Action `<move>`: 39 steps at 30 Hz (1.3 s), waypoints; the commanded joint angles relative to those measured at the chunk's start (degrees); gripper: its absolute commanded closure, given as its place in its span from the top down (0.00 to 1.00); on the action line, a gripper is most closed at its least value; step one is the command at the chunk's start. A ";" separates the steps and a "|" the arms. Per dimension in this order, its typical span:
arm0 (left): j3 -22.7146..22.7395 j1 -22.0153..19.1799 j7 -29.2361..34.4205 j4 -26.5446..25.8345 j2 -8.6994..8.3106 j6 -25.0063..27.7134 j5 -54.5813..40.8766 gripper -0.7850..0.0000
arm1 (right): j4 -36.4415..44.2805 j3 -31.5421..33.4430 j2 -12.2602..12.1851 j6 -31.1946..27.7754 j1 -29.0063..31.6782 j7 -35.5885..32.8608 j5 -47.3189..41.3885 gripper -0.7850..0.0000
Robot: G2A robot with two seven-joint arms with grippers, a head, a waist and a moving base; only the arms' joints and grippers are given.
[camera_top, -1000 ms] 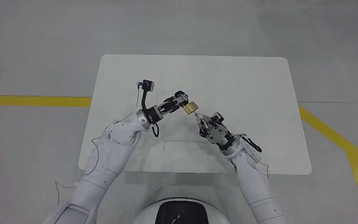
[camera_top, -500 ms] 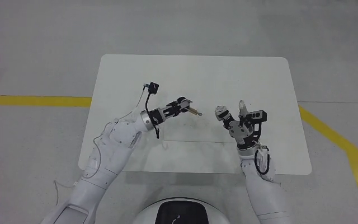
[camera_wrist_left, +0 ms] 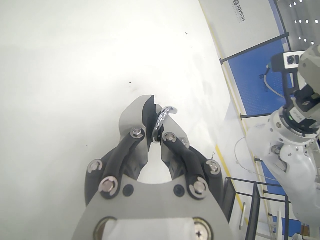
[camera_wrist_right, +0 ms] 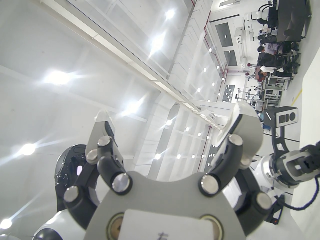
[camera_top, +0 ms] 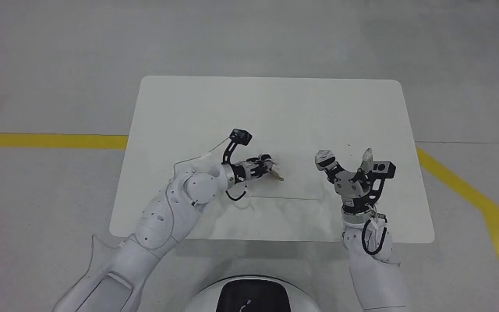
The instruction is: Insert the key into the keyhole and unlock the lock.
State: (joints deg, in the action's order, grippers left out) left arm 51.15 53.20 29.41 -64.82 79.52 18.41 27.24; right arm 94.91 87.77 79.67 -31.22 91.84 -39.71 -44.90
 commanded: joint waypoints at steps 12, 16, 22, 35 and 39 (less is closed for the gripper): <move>3.65 2.63 -3.77 -5.94 -1.16 0.60 3.60 1.00 | 0.00 0.00 0.00 0.00 0.00 0.00 0.00 1.00; 7.31 5.57 -5.00 -10.98 -2.32 0.07 5.37 1.00 | 0.00 0.00 0.00 0.00 0.00 0.00 0.00 1.00; 15.56 11.45 -11.20 -19.53 -4.27 2.66 7.64 1.00 | 0.00 0.00 0.00 0.00 0.00 0.00 0.00 1.00; 28.44 21.89 -27.72 -27.22 -6.30 4.92 13.31 1.00 | 1.12 1.57 -0.17 -7.15 -1.26 11.12 28.17 1.00; 28.82 21.90 -27.39 -27.51 -6.46 3.91 15.45 1.00 | 3.74 5.94 -0.26 -12.24 -0.77 20.02 47.12 1.00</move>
State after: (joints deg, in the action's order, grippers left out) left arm 80.01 75.27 1.79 -92.42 73.10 22.72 41.75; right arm 97.74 92.60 79.41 -42.58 90.91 -22.53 -8.34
